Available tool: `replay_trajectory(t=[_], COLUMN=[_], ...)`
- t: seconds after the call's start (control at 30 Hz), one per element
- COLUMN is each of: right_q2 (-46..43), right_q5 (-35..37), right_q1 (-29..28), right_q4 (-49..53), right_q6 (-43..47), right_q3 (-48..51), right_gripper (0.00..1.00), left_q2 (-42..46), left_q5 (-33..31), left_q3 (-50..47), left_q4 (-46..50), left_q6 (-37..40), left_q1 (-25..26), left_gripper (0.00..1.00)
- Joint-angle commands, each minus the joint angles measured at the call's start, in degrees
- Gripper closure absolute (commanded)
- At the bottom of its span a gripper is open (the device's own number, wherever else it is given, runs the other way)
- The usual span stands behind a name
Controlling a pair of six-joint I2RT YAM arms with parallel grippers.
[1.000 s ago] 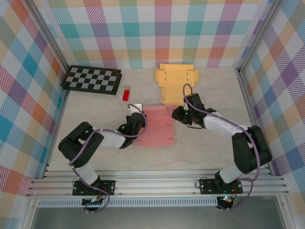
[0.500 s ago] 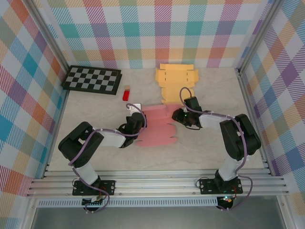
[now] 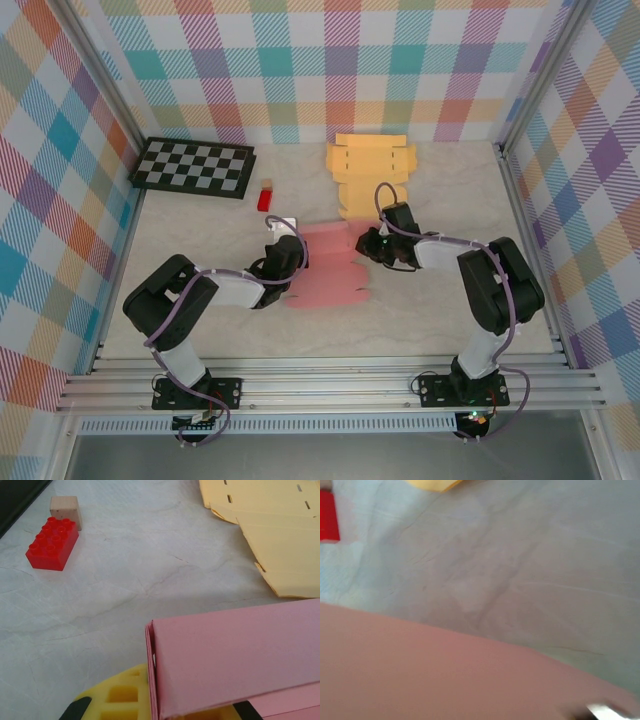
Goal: Fold the paper box
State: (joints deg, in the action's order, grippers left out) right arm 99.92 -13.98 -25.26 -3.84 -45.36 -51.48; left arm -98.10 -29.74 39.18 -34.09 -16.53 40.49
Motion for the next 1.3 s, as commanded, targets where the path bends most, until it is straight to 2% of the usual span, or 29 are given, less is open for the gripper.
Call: replay_trajectory(t=[0.0, 0.13, 0.27, 0.43, 0.57, 0.63, 0.77, 0.93, 1.13, 1.27], right_q2=[-0.92, 1.06, 3.71, 4.98, 6.61, 7.83, 10.47, 12.9, 11.63, 5.0], right_q5=[-3.33, -3.42, -2.77, -2.07, -1.54, -0.99, 1.02, 2.42, 4.81, 5.8], right_q1=[-2.26, -4.2, -5.91, -7.69, -7.96, -8.01, -9.07, -9.9, -9.9, -9.9], right_q4=[1.42, 0.65, 0.26, -3.56, -1.81, -0.5, 5.06, 7.13, 10.35, 12.24], right_q6=[-0.64, -2.66, -4.95, -6.27, -5.98, -5.96, -5.57, -5.92, -3.99, -1.89], right_q3=[-3.67, -4.59, -4.81, -3.55, -4.81, -5.4, -7.69, -8.66, -9.64, -9.25], right_gripper=[0.82, 0.8, 0.67, 0.71, 0.76, 0.76, 0.7, 0.68, 0.63, 0.55], left_q2=[-0.3, -0.18, -0.48, -1.42, -2.13, -2.27, -2.24, -2.53, -2.28, -2.33], left_q5=[0.12, 0.8, 0.9, 1.18, 1.42, 1.54, 1.61, 1.95, 1.54, 0.61], left_q3=[1.79, 1.38, 1.09, 1.32, 1.13, 1.06, 1.12, 1.43, 1.6, 1.76], left_q4=[-0.79, -1.86, -2.07, -1.92, -2.13, -2.16, -2.21, -1.95, -1.34, -0.57], left_q6=[-1.97, -4.02, -6.0, -8.53, -9.71, -9.92, -10.17, -10.18, -9.92, -9.58], left_q1=[1.14, 1.15, 1.14, 1.17, 1.17, 1.13, 1.17, 1.17, 1.14, 1.17], left_gripper=[1.0, 1.0, 1.0, 1.0, 1.0, 1.0, 1.0, 1.0, 1.0, 1.0])
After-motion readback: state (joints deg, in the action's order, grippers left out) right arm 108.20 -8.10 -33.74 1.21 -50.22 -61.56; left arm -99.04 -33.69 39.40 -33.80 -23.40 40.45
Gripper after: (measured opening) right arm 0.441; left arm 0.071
